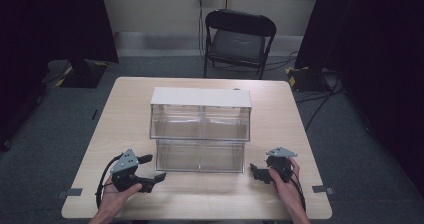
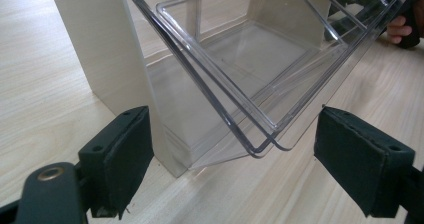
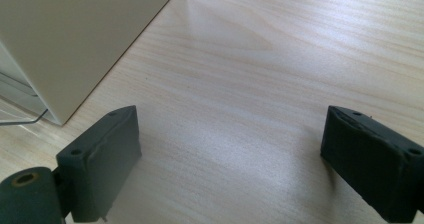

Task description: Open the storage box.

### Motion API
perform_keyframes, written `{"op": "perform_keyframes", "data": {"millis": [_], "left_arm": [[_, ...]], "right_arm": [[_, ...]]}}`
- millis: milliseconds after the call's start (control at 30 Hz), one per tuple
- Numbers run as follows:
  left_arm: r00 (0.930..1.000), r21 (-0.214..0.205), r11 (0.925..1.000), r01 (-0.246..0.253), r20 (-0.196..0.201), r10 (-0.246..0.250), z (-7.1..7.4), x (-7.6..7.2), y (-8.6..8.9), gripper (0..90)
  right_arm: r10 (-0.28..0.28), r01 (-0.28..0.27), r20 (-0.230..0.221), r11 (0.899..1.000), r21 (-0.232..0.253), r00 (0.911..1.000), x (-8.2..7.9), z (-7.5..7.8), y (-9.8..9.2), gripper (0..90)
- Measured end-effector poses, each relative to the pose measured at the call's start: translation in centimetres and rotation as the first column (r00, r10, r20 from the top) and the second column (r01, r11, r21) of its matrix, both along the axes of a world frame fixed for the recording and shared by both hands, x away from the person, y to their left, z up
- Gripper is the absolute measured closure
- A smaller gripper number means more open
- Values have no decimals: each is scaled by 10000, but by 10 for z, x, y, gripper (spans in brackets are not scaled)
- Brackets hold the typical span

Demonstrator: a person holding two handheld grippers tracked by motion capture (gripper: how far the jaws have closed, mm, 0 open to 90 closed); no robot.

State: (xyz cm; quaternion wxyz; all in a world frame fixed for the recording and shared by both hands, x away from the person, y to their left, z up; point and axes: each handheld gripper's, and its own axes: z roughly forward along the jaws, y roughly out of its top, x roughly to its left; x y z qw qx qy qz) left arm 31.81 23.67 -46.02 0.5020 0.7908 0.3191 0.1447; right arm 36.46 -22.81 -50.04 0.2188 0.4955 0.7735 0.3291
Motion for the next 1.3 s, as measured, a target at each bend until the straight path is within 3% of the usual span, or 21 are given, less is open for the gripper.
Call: {"op": "perform_keyframes", "data": {"millis": [433,667,800,1167,1300], "left_arm": [[10000,-26,10000,91,4,-91,2,0,0,150],[9990,-510,9978,-416,138,423,5,0,6,157],[9990,-392,9984,-396,177,403,5,1,6,157],[9994,-557,9980,-313,143,322,4,2,1,155],[9995,-404,9989,-244,188,252,4,3,0,153]], "right_arm": [[1,-1,3,10000,-3,10000,0,0,0,83],[2,-2,2,10000,-1,10000,0,0,0,83],[2,-2,3,10000,-3,10000,0,0,0,83],[4,-4,3,10000,-4,10000,0,0,0,83],[1,-1,3,10000,-4,10000,0,0,0,83]]}}
